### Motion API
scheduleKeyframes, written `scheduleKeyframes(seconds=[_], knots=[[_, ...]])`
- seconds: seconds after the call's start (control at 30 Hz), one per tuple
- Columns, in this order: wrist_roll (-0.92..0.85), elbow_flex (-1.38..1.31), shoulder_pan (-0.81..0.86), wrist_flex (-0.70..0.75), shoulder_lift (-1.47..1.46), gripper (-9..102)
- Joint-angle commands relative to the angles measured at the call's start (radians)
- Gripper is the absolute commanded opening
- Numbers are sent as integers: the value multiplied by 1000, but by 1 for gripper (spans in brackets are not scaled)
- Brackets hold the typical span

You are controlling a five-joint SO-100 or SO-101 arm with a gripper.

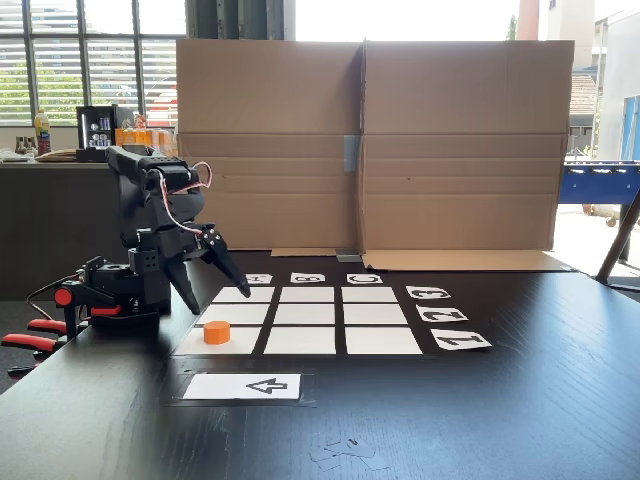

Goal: Pick up the round, orange token and place it in the grid on square A1.

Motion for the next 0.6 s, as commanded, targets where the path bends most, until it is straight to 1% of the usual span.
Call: scheduleKeyframes(seconds=[0.0,0.2,0.37,0.57], knots=[[15,-35,28,5,107,35],[21,-38,115,3,310,35],[35,-38,224,17,466,35],[38,-25,411,106,638,35]])
